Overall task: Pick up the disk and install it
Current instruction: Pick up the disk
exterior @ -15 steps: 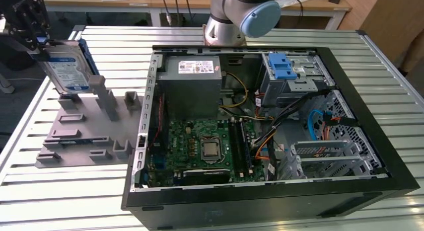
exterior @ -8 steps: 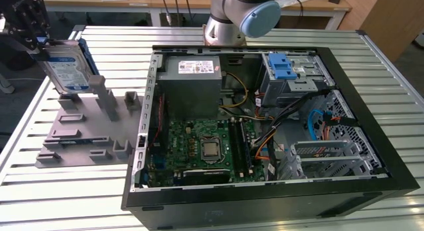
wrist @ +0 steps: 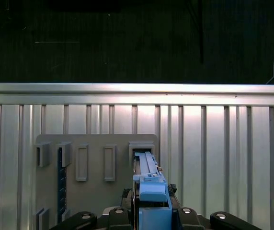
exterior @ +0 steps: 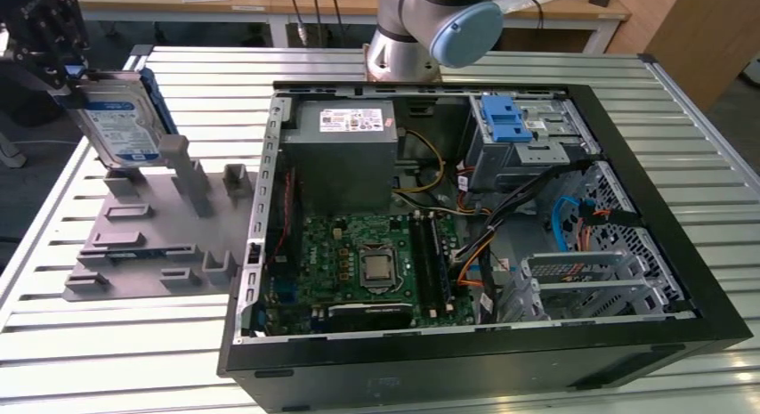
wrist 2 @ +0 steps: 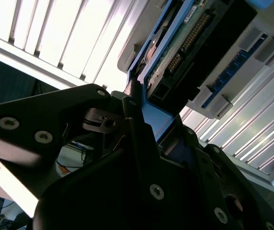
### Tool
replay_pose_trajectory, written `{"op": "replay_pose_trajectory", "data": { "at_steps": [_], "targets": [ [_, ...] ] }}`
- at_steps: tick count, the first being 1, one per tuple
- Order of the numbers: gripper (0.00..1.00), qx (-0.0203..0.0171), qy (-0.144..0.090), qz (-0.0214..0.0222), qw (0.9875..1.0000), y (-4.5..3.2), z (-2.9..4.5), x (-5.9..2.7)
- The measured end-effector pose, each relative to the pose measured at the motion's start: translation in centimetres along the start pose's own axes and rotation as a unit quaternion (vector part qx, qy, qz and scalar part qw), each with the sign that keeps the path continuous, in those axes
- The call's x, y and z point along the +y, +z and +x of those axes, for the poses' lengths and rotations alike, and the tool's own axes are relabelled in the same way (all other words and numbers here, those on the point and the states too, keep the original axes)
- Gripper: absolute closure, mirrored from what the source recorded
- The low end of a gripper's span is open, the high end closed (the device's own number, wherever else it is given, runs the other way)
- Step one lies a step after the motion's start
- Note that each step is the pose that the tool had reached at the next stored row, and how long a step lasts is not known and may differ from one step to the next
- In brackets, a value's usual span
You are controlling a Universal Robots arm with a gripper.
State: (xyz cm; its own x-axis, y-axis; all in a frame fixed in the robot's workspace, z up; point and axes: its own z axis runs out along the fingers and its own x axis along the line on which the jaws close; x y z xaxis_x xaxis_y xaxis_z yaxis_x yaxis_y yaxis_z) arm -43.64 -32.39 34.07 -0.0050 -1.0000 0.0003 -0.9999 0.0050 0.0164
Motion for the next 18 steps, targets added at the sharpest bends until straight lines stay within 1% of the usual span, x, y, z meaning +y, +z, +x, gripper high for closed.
{"op": "replay_pose_trajectory", "data": {
  "at_steps": [4,12,18],
  "targets": [
    [0.64,0.0000,0.000,0.0000,1.0000,-0.21,0.00,0.00],
    [0.64,0.0000,0.000,0.0000,1.0000,-1.03,0.00,0.02],
    [0.64,0.0000,0.000,0.0000,1.0000,-1.44,0.00,0.02]
  ]
}}
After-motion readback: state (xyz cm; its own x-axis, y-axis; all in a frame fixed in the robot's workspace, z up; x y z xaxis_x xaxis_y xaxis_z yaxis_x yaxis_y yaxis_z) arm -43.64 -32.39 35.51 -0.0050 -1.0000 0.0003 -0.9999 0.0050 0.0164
